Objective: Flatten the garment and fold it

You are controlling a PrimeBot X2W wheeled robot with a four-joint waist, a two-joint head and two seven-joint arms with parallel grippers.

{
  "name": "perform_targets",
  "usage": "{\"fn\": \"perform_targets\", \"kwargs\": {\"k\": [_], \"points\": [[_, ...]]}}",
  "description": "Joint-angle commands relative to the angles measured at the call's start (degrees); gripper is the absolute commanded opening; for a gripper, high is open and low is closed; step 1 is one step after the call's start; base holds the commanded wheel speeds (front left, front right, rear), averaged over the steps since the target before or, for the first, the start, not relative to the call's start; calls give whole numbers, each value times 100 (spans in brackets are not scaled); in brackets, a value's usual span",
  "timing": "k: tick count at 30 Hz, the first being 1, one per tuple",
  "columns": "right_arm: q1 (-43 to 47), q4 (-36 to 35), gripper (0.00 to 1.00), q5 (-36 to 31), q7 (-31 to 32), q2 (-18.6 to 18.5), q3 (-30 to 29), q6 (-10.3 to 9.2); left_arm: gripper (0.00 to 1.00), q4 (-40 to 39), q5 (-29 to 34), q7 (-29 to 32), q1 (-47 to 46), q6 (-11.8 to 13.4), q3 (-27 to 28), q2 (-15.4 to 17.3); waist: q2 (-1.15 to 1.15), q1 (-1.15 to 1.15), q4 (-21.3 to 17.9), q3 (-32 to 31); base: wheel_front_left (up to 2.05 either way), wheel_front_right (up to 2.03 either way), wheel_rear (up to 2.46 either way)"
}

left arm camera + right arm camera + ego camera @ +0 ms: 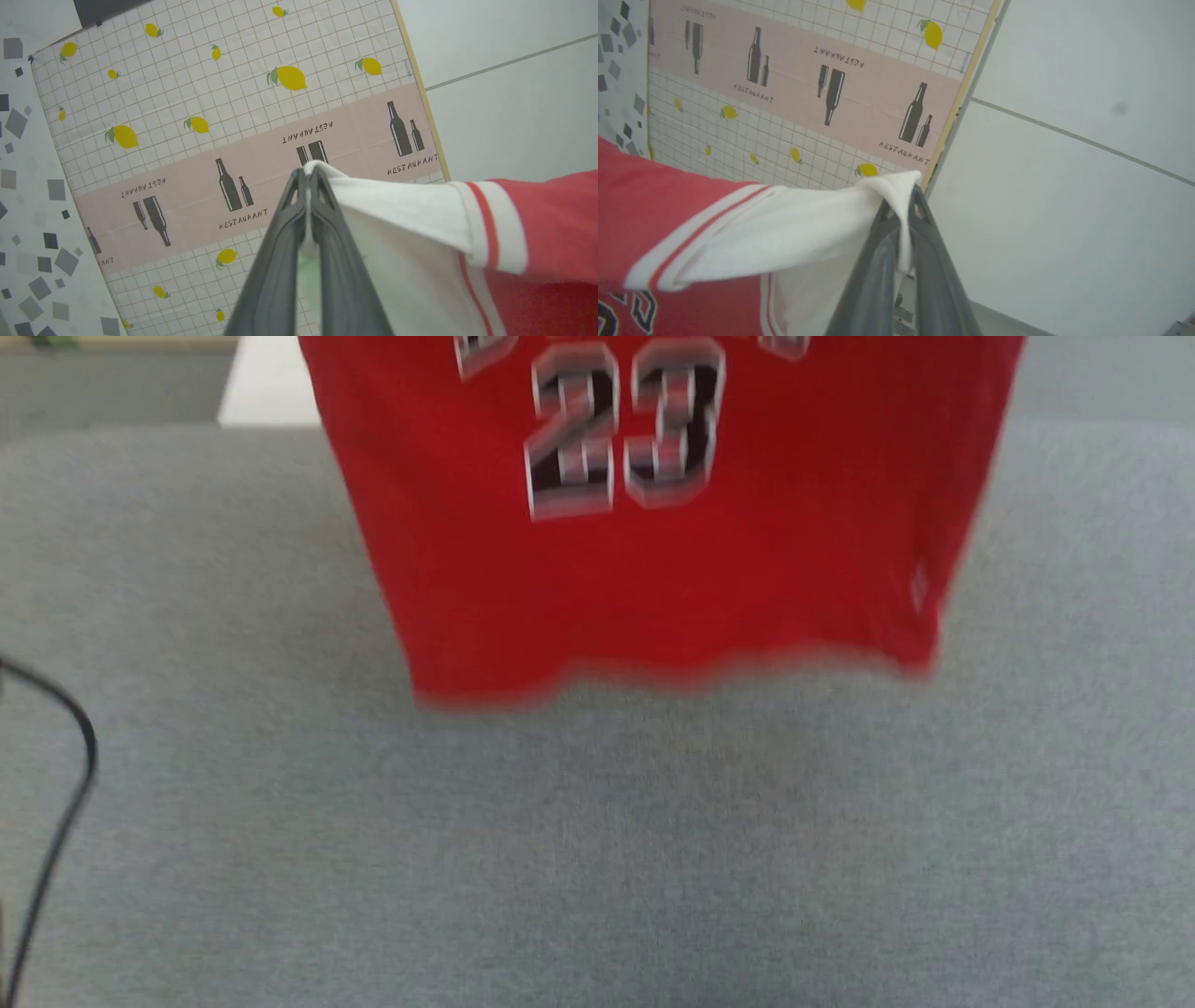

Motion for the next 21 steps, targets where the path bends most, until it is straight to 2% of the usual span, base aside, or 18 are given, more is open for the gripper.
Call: {"fn": "perform_targets", "kwargs": {"k": [1, 7, 11, 16, 21], "points": [[-388, 292, 0, -72, -219, 94, 86, -9, 0, 226, 120, -91, -388, -51, -38, -2, 0, 0, -207, 915, 0, 0, 0], [-1663, 1627, 0, -374, -1125, 415, 265, -9, 0, 1186, 320, -554, -1597, -33, -112, -191, 0, 0, -177, 1439, 0, 0, 0], [-2092, 2345, 0, -496, -1535, 628, 431, -9, 0, 1725, 380, -877, -2014, -9, -163, -326, 0, 0, -121, 1620, 0, 0, 0], [-2075, 2891, 0, -433, -1933, 798, 695, -9, 0, 2189, 408, -1119, -1941, -60, -359, -498, 0, 0, -41, 1724, 0, 0, 0], [-1499, 3255, 0, -217, -2166, 818, 1053, -9, 0, 2474, 349, -1330, -1172, -83, -584, -693, 0, 0, 51, 1594, 0, 0, 0]]}}
